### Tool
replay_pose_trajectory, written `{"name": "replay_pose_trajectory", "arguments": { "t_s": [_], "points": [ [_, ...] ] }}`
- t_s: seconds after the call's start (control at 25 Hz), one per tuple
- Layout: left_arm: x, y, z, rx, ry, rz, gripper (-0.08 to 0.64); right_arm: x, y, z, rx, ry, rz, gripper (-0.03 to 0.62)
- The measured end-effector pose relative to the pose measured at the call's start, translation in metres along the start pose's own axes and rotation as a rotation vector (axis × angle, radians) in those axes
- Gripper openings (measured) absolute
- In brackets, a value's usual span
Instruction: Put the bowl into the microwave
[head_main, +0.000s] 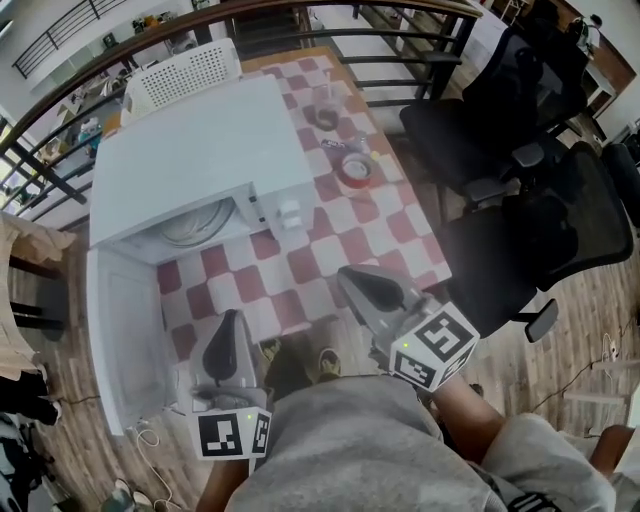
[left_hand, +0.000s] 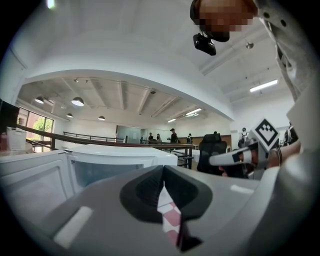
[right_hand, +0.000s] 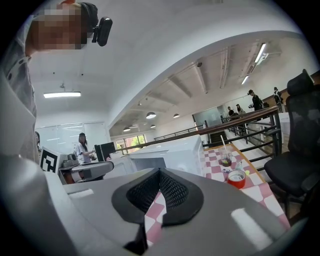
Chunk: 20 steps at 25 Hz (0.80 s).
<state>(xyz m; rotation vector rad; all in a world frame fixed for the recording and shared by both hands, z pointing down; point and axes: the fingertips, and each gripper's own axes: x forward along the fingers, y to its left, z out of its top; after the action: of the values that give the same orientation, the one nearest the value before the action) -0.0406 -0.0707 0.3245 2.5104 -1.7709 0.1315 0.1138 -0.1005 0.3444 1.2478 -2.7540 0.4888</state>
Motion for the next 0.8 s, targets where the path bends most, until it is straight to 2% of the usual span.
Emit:
{"name": "replay_pose_trajectory", "arguments": {
  "t_s": [0.68,0.8],
  "points": [
    [-0.009,0.001,0.002,-0.005,-0.009,0.031,0.011,-0.007,-0.002,0.0,-0.023,0.0,-0.006,0.0],
    [-0.012,0.003,0.005,0.016,-0.018,0.037,0.011,-0.005,0.0,0.001,-0.025,0.003,-0.003,0.0]
  ]
}}
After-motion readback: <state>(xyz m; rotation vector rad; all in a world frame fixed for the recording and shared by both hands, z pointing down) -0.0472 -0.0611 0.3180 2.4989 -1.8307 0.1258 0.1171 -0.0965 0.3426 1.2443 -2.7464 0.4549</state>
